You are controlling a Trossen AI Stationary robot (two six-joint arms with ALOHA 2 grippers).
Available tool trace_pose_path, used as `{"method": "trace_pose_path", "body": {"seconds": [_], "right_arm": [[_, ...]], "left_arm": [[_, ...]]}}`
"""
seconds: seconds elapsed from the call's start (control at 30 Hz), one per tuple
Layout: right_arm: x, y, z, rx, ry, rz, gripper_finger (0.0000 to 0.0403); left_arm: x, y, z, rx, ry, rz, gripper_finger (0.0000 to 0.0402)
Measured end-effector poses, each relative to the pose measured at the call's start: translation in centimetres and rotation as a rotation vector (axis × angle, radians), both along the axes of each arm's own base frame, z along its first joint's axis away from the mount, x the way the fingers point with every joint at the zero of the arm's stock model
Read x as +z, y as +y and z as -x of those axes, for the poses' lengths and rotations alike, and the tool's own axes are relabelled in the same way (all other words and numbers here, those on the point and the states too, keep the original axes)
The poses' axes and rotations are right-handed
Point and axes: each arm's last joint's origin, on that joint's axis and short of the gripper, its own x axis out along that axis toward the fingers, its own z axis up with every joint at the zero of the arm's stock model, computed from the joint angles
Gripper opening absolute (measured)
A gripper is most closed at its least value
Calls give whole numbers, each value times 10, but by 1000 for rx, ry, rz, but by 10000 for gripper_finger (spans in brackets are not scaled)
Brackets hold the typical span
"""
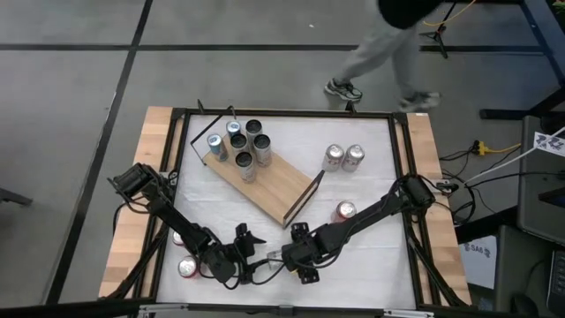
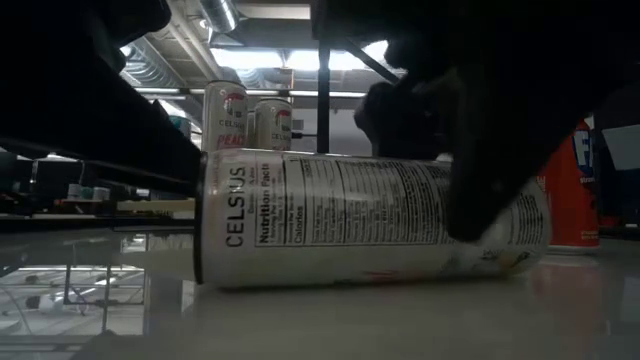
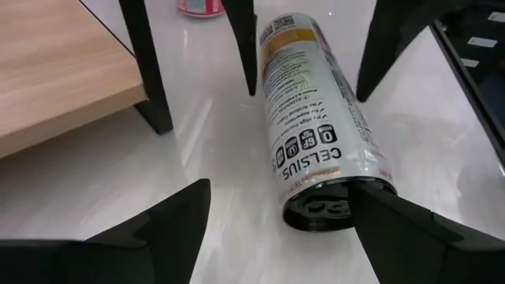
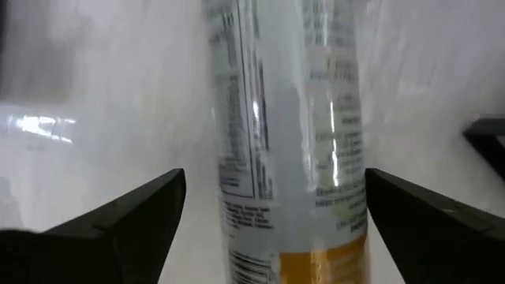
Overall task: Place canned beverage on shelf
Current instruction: Put the white-yellow soda can aligned with the other white-yellow soda can on the shelf
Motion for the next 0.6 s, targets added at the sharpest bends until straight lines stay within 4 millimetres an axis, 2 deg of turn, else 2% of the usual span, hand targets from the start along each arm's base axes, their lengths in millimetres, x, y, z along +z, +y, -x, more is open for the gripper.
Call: {"method": "trace_pose_path", "body": {"seconds": [0.17,0.4,0.53,0.6], "right_arm": [[-7,-2,0,-1,40,-6,359],[-9,-7,-3,-10,47,-17,283],[-9,-9,-4,-13,50,-25,240],[-9,-9,-5,-14,45,-24,239]], "left_arm": [[1,2,-2,8,-6,5,295],[2,2,-3,-1,-11,2,295],[10,2,-3,-20,-24,-10,295],[18,2,-1,-35,-36,-17,295]]}}
